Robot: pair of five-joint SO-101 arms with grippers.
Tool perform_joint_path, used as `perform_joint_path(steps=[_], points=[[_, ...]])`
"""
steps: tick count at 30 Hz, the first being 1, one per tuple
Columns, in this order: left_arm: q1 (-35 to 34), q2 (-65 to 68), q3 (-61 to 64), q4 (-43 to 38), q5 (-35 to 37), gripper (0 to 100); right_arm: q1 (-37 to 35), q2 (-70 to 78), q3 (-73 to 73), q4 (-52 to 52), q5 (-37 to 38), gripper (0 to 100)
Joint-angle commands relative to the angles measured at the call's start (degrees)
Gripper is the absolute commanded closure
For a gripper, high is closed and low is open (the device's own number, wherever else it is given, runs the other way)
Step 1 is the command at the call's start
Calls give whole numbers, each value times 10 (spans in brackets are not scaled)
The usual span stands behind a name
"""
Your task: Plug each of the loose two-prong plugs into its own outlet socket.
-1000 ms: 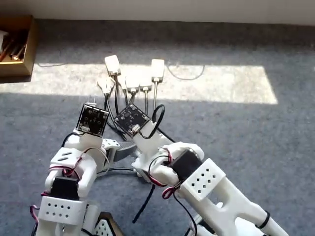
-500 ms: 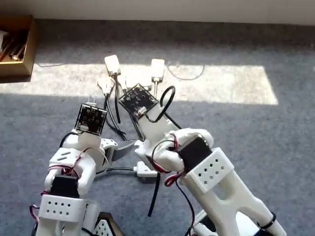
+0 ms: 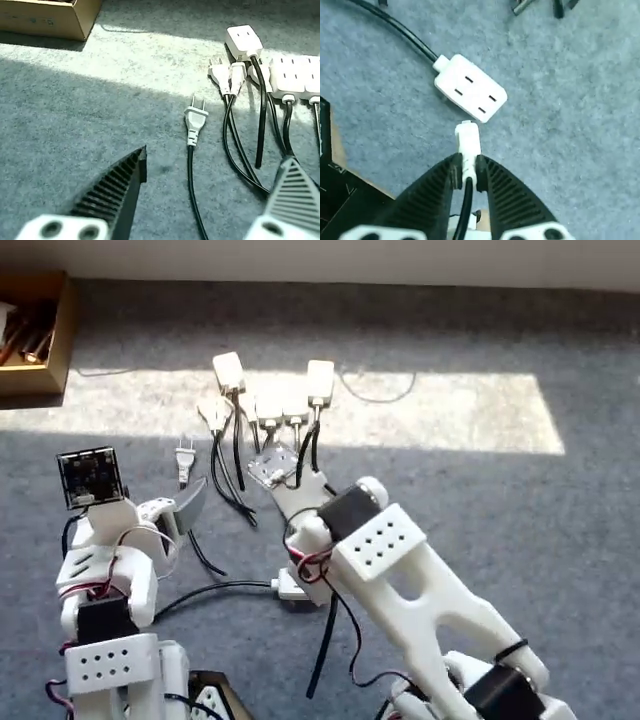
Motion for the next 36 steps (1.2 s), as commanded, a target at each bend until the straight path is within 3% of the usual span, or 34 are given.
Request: perform_joint_path(steps=[1,6,14,18,23,36], points=[[-9,-4,-7,-11,7,611,48,65,-79,39,-36,993],[-9,-5,-7,-11,7,611,95,138,-113,28,-95,993],[-8,-2,-3,-28,6,611,90,138,-151,28,-161,991],[-9,0,-3,-34,6,611,49,142,-169,28,-186,989],[-9,0,-2,-35,6,611,11,145,-168,26,-186,989],[-9,0,-2,-35,6,611,22,146,-82,-15,-183,989]])
